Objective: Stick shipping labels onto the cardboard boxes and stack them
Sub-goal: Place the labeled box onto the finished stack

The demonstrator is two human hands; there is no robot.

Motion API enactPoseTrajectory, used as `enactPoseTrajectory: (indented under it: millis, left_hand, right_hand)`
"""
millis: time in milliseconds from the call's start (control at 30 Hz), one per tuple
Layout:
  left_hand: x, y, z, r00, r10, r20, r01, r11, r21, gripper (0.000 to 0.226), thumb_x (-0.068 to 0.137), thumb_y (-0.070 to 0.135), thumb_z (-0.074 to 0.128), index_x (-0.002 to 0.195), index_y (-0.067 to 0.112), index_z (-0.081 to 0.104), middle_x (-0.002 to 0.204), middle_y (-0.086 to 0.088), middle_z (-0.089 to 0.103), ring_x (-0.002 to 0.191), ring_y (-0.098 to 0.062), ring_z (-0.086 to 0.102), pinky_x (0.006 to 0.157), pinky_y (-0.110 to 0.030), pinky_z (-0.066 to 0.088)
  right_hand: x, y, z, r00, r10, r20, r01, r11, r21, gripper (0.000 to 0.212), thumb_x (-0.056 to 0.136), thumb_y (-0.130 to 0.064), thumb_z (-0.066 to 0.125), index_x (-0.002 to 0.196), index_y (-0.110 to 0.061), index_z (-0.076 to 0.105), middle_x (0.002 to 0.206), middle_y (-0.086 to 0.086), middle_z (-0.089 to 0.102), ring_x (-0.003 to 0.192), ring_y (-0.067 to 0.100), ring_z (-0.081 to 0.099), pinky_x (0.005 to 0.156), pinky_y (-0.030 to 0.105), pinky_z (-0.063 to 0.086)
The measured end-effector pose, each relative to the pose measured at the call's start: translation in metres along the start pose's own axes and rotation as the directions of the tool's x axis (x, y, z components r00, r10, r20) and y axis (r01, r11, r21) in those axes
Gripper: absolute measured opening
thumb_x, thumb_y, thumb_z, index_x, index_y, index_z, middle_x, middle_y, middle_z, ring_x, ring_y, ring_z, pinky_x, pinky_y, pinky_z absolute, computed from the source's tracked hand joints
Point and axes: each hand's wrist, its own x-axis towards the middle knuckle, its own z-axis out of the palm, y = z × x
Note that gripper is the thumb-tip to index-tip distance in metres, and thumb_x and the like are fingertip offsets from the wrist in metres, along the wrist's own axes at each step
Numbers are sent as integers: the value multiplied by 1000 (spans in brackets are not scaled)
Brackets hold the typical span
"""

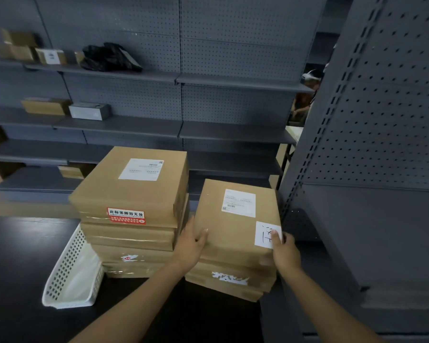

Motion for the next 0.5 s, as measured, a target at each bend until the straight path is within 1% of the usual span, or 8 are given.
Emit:
enactPoseTrajectory:
  millis: [33, 67, 133, 167, 233, 300, 400, 500]
  left_hand:
    - [-1, 0, 0, 1000, 0, -5, 0, 1000, 4, 58, 96, 35, 50, 146, 14, 29, 123, 14, 41, 107, 3, 38, 86, 0, 27]
    - [-1, 0, 0, 1000, -5, -11, 5, 1000, 17, 60, 96, 37, 50, 147, 14, 28, 127, 11, 43, 109, 1, 40, 89, -5, 28]
    - [-2, -2, -1, 999, -28, -26, 30, 997, 67, 65, 95, 44, 48, 148, 14, 25, 135, 1, 48, 116, -10, 48, 91, -18, 33]
    - [-2, -3, -1, 999, -38, -28, 41, 995, 89, 67, 95, 48, 47, 148, 13, 25, 135, -3, 51, 115, -15, 51, 90, -21, 35]
    - [-4, -4, -2, 999, -45, -18, 47, 994, 100, 68, 93, 53, 45, 146, 13, 27, 131, -7, 56, 105, -13, 54, 85, -22, 38]
    - [-8, -4, -4, 998, -59, -16, 60, 993, 99, 67, 92, 56, 44, 142, 14, 32, 127, -7, 59, 96, -9, 52, 82, -22, 38]
    - [-13, -7, -8, 996, -90, -14, 91, 989, 120, 70, 89, 62, 44, 141, 15, 34, 125, -6, 60, 102, -15, 55, 82, -25, 38]
    - [-21, -8, -17, 995, -99, 1, 98, 985, 140, 68, 89, 60, 47, 140, 16, 35, 124, -5, 60, 96, -14, 53, 81, -28, 42]
  right_hand:
    - [-1, -1, 0, 1000, -4, -4, 4, 1000, -4, 51, 98, -46, 42, 136, -11, 41, 108, 8, 59, 83, 22, 52, 63, 32, 39]
    - [-2, -2, 1, 1000, -8, -8, 7, 1000, -9, 50, 99, -45, 42, 135, -11, 42, 106, 7, 59, 83, 22, 52, 62, 32, 39]
    - [-2, -3, 0, 1000, -14, -8, 14, 1000, -28, 50, 99, -45, 39, 135, -10, 45, 110, 9, 61, 84, 22, 52, 66, 32, 39]
    - [-3, -4, 0, 1000, -10, -4, 10, 999, -40, 51, 100, -47, 36, 134, -10, 47, 114, 11, 62, 86, 23, 53, 69, 32, 39]
    - [-6, -6, -2, 1000, 10, -8, -10, 999, -49, 57, 100, -51, 29, 133, -10, 50, 118, 15, 62, 91, 27, 55, 72, 33, 39]
    - [-10, -4, -4, 999, 34, -29, -36, 998, -46, 62, 99, -54, 23, 132, -9, 51, 120, 17, 61, 101, 33, 57, 74, 33, 39]
    - [-21, 0, -6, 996, 39, -74, -45, 995, -90, 65, 99, -54, 22, 136, -7, 47, 125, 19, 58, 109, 38, 56, 75, 34, 40]
    - [-40, -1, -9, 991, 43, -124, -59, 990, -129, 66, 99, -54, 24, 142, -6, 37, 130, 21, 55, 113, 40, 54, 77, 38, 43]
